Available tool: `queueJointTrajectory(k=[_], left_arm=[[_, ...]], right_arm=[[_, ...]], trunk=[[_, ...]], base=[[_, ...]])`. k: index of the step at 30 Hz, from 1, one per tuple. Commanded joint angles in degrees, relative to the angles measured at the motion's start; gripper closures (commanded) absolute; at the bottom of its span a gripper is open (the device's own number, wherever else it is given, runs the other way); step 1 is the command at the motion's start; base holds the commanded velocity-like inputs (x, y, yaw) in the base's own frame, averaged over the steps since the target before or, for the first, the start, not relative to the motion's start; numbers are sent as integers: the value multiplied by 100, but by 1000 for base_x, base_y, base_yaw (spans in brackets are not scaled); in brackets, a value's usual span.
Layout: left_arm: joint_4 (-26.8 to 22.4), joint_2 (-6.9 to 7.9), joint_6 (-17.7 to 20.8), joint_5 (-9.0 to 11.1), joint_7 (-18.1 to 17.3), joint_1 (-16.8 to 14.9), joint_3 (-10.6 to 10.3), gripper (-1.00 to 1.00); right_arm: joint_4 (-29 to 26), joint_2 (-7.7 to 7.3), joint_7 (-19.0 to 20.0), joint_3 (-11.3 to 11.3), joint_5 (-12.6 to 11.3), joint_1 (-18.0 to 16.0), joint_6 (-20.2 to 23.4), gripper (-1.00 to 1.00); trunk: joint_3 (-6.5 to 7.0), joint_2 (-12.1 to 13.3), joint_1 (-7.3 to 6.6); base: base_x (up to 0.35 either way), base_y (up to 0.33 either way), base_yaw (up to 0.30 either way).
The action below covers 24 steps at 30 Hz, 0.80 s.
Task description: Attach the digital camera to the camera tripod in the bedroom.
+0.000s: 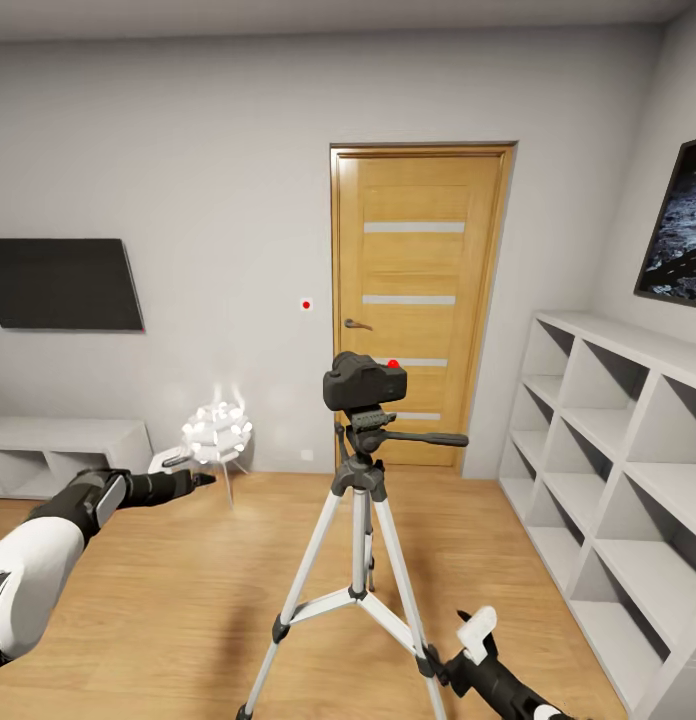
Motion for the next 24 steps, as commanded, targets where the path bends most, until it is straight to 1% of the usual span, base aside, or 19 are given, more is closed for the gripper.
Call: queueJointTrajectory(k=[1,7,8,13,14,15,17,18,21,24], left_arm=[[12,-2,9,-57,-7,-1,49,-100],[190,9,-88,-60,164,-1,49,-100],[455,25,-122,-63,374,-1,49,-100],[705,95,-240,-62,668,-1,43,-100],[840,130,-330,-63,757,0,42,-100],[1233,255,-555,-63,871,18,36,-100],[1304,336,-614,-61,894,51,34,-100],[1349,418,-650,-60,909,114,33,-100],[1388,516,-684,-59,924,234,32,-100],[1410,568,-701,-58,940,385,29,-100]], right_arm=[[50,-4,4,-9,21,0,-82,-100],[214,-80,5,-9,21,59,-378,-100],[270,-172,10,-9,21,178,-558,-100],[292,-286,12,-9,21,395,-721,-100],[300,-333,12,-9,21,508,-795,-100],[324,-440,12,-9,21,894,-923,-100],[328,-478,12,-9,21,1077,-946,-100],[331,-526,12,-9,21,1248,-961,-100],[333,-611,12,-9,21,1465,-973,-100],[335,-677,12,-9,21,1622,-968,-100]], trunk=[[-3,-5,2],[-3,-5,2],[-3,-5,2],[-3,-5,2],[-3,-5,2],[-3,-5,2],[-3,-5,2],[-3,-5,2],[-3,-5,2],[-3,-5,2]], base=[[0,0,0],[0,0,0],[0,0,0],[0,0,0],[0,0,0],[0,0,0],[0,0,0],[0,0,0],[0,0,0],[0,0,0]])
